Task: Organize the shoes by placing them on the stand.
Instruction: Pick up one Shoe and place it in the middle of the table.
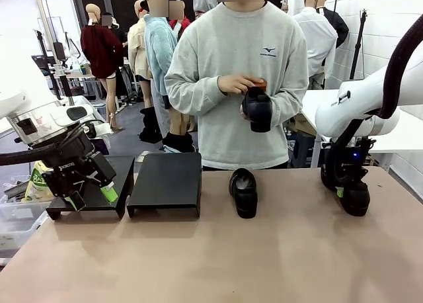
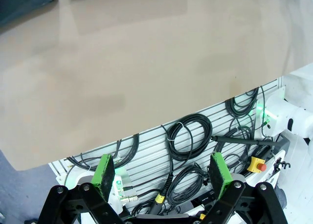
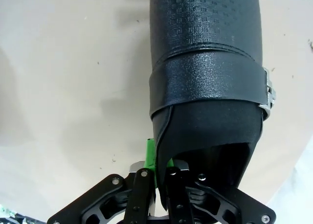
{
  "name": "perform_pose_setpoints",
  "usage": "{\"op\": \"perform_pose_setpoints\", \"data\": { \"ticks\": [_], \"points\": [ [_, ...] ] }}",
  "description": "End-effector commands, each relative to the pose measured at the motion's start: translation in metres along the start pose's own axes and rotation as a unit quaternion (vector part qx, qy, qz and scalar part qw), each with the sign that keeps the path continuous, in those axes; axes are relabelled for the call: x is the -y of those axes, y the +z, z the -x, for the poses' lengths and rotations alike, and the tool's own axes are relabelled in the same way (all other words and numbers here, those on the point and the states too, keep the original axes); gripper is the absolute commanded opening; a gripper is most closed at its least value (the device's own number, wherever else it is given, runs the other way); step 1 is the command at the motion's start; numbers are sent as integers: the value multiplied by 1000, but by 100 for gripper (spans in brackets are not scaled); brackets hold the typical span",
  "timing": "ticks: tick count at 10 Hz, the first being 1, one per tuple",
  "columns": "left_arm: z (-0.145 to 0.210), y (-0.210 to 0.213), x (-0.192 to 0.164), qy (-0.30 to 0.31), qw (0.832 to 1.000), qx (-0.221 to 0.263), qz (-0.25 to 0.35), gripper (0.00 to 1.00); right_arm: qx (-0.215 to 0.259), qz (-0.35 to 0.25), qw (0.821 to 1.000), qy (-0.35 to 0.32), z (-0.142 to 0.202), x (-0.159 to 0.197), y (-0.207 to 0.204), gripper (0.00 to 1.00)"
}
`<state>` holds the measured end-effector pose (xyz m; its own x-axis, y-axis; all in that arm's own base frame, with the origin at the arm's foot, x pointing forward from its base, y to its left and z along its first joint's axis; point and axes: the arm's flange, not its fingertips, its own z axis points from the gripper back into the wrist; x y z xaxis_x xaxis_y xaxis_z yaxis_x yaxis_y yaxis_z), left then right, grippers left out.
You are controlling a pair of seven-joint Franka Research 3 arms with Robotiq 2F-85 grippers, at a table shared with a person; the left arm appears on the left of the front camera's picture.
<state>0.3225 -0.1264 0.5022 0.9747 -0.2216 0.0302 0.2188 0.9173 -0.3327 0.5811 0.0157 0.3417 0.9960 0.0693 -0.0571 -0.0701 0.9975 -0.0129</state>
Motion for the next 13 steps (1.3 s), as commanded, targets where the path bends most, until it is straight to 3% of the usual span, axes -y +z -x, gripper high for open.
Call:
{"op": "perform_pose_setpoints", "data": {
  "ticks": [1, 3, 6, 9, 10, 13],
  "points": [
    [0, 1, 1, 6, 1000, -2, -3, 100, 9, 24, 1000, -10, -9, -1, 0, 0],
    [0, 1, 1, 6, 1000, -2, -3, 100, 6, 31, 999, -44, 1, -7, 21, 0],
    [0, 1, 1, 6, 1000, -2, -3, 100, 35, 44, 993, -100, 49, -34, 83, 0],
    [0, 1, 1, 6, 1000, -2, -3, 100, 21, 42, 993, -104, 86, -40, 110, 0],
    [0, 1, 1, 6, 1000, -2, -3, 100, 33, 25, 995, -96, 60, -40, 102, 0],
    [0, 1, 1, 6, 1000, -2, -3, 100, 33, 25, 995, -96, 60, -40, 102, 0]
  ]
}}
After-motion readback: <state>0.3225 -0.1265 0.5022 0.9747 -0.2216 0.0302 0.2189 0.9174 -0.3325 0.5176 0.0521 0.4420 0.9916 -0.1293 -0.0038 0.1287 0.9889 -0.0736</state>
